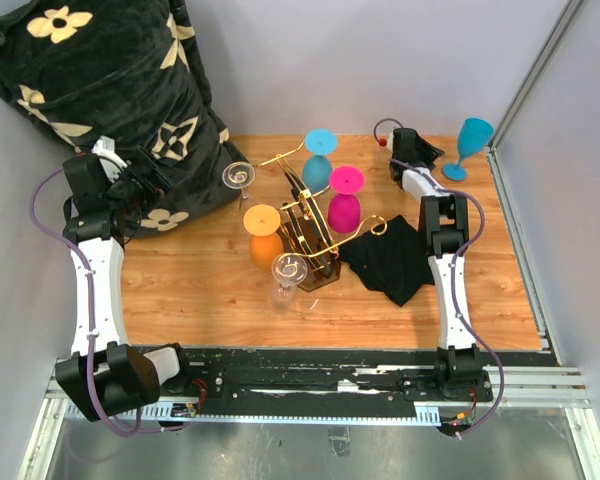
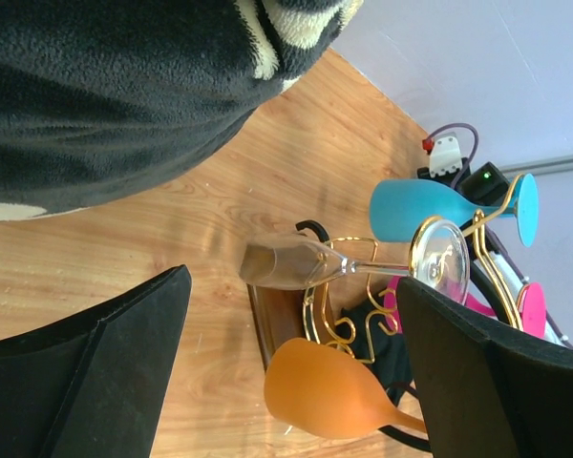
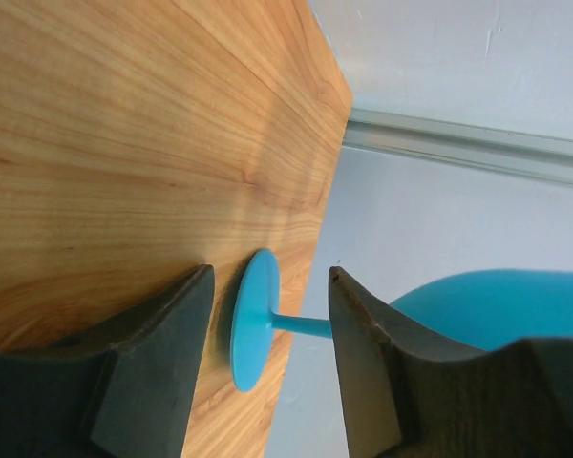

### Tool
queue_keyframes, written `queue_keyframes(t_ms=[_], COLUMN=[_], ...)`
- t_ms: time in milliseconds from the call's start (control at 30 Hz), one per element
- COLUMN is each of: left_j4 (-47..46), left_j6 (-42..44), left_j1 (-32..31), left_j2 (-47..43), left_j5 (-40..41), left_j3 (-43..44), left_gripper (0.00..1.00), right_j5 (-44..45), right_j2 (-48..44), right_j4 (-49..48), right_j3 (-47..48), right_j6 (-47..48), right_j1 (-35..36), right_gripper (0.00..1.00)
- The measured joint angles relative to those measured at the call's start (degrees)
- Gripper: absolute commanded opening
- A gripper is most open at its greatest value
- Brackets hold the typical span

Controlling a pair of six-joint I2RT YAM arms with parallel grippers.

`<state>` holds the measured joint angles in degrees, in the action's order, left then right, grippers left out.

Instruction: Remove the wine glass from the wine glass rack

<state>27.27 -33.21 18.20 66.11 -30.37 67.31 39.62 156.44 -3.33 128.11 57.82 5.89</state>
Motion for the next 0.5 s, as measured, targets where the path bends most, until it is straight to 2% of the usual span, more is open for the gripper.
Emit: queue_keyframes(t_ms=[200, 267, 333, 433, 500], left_j4=[0.07, 0.00, -0.26, -0.31, -0.39], left_j6=[0.17, -0.07, -0.42, -0.68, -0.63], left_j1=[-0.02, -0.02, -0.02, -0.04, -0.04], left_j2=[0.00, -0.02, -0.17, -0.50, -0.92], left_j5=[0.85, 1.20, 1.49, 3.04, 4.63], left_j3=[0.00, -0.02, -0.26, -0.74, -1.16], left_gripper=[1.00, 1.00, 1.00, 1.00, 1.00], right_j5=[-3.28, -5.01, -7.13, -11.41, -15.50], right_j2=[-1.92, -3.32, -5.46, -8.61, -11.47], right_j4=[2.93, 3.85, 5.33, 9.38, 13.88], right_j3=[-0.50, -1.75, -3.61, -4.39, -4.11], right_j6=[-3.82, -5.40, -7.54, -11.93, -17.14], right_j1=[-0.02, 0.11, 0.44, 1.09, 1.36], right_gripper=[0.56, 0.59, 0.69, 0.93, 1.00])
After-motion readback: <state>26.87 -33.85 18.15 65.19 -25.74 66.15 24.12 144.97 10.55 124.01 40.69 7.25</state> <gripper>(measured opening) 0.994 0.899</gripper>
